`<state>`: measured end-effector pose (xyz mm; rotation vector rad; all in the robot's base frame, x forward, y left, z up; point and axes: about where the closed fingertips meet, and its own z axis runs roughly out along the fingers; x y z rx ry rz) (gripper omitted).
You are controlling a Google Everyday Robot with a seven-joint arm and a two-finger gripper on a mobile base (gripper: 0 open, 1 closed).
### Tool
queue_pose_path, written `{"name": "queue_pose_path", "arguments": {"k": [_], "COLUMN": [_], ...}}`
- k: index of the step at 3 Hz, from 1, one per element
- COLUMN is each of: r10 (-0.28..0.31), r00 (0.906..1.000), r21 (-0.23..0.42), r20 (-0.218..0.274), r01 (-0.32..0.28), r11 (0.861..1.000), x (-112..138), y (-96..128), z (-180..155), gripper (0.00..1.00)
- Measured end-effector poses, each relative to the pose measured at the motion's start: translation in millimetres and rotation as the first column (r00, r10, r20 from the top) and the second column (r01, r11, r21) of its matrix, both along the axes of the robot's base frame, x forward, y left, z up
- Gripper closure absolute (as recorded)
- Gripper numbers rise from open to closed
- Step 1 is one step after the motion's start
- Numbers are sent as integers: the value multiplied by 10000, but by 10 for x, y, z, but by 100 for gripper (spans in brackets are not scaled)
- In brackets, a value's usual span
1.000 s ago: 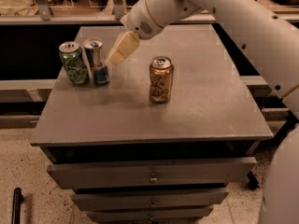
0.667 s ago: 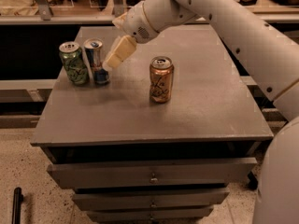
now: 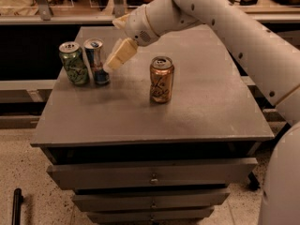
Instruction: Knock redbull can over
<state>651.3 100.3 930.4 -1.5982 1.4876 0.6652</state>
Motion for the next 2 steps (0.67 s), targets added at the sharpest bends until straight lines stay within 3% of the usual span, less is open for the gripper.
{"name": "queue_pose_path", "arguments": {"k": [1,2], "r10": [79,57], "r00": [9990,9969], "r21": [1203,1913], "r20": [436,788], "r01": [-131,-207], "r11": [9926,9813], "x": [102,220], "y": [45,81], "z": [-61,-113], "gripper": [0,0]}}
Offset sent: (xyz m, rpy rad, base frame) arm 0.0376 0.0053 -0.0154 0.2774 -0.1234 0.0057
